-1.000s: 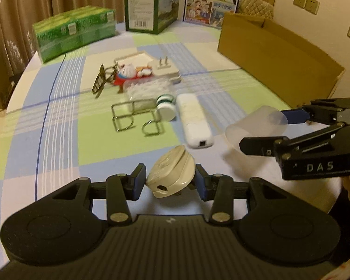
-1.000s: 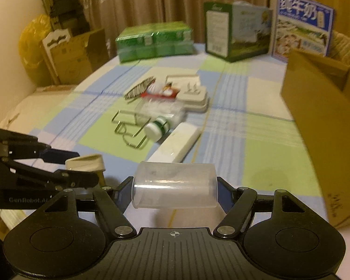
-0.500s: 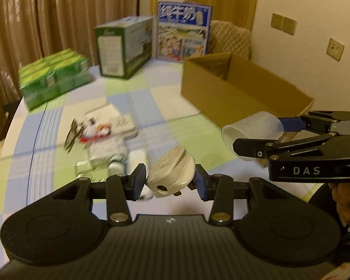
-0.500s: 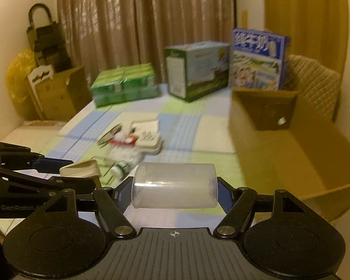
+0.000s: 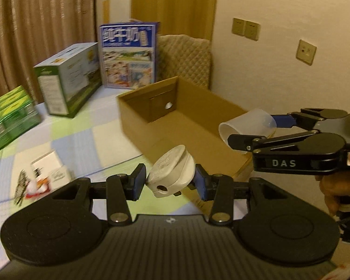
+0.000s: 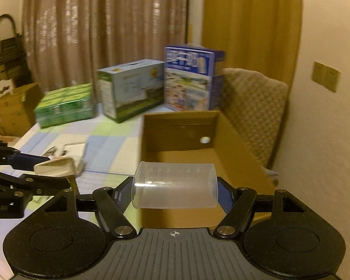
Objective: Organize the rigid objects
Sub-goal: 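Carry both items into the cardboard box while the left gripper opens to drop the plug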
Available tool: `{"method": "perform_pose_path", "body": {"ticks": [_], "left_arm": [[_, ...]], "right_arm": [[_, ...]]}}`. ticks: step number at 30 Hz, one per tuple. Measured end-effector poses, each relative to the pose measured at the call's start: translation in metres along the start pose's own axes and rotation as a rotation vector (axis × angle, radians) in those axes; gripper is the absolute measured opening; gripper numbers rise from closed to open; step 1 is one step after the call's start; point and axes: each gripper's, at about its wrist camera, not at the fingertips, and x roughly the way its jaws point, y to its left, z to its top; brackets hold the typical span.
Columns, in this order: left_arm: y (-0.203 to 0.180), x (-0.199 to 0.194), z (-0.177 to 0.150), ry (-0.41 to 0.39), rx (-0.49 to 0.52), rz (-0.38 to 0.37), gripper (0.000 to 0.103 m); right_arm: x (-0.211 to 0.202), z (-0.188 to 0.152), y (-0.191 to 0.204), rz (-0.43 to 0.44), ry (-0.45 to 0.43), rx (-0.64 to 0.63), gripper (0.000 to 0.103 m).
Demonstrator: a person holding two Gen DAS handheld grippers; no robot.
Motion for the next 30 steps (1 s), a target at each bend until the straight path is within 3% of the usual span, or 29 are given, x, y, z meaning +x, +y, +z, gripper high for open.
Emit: {"method": "perform_pose_path", "body": {"ticks": [12,30], "left_arm": [[-0.036,0.071,0.037,0.039,0.030,-0.071,0.039],[-0.056,0.125,0.031,0.109,0.072,-0.113,0.039]], "right_arm": [[0.035,0.008,-0.078,-0.040,0.056,0.100,0.069],[0.059,-0.005,-0.099,-0.053,0.094,0.146,0.069]]}}
